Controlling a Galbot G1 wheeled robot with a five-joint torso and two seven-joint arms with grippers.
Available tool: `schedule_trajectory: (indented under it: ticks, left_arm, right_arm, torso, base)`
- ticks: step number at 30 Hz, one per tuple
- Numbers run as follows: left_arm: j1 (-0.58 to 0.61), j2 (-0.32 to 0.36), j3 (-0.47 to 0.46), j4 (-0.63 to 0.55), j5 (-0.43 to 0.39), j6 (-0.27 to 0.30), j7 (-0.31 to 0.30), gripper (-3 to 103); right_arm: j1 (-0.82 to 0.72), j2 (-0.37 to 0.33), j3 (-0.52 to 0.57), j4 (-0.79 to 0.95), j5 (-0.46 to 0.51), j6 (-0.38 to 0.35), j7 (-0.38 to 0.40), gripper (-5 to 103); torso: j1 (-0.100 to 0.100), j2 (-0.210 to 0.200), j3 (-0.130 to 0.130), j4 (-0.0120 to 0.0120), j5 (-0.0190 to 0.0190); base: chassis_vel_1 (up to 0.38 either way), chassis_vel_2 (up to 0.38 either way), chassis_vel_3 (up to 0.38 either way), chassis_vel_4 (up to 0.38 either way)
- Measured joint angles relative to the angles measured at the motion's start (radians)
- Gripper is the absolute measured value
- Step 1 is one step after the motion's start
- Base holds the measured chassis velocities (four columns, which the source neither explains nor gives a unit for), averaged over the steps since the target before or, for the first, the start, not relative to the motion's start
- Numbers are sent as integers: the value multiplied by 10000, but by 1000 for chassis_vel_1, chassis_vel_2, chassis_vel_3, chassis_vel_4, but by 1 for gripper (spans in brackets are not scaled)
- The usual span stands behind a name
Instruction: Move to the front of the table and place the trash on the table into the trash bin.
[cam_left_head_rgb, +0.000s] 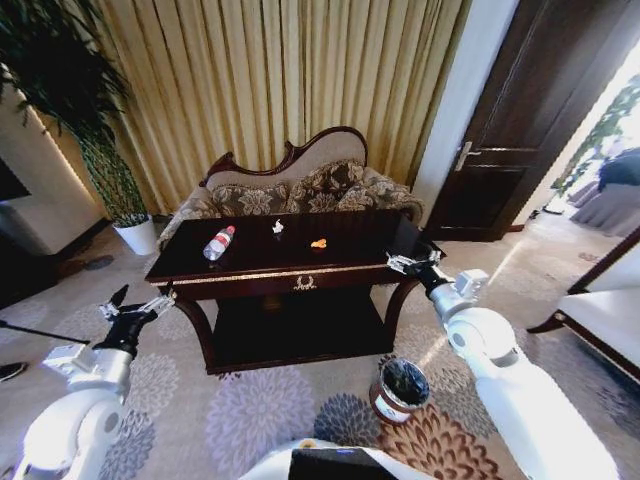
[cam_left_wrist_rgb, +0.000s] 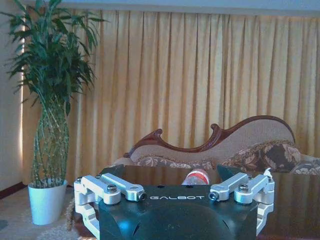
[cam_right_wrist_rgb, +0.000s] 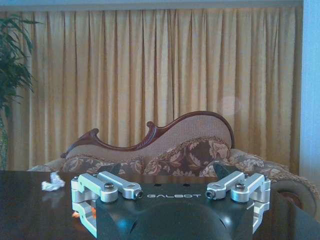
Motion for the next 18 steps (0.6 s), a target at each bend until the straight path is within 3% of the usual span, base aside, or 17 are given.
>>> schedule_trajectory:
  ticks: [9, 18]
  left_arm:
    - [26, -77, 24, 24, 40, -10, 21, 100]
    - [75, -164, 53, 12, 133, -12, 34, 100]
  right_arm:
    - [-89, 32, -4, 128, -8, -76, 0, 100]
    - [-42, -50, -521, 227, -4, -615, -1, 100]
  torso:
    - [6, -3, 2, 0, 0]
    - [-11, 8, -6, -3, 3]
  base:
    - [-188, 203, 191, -179]
    - [-10, 0, 2, -11]
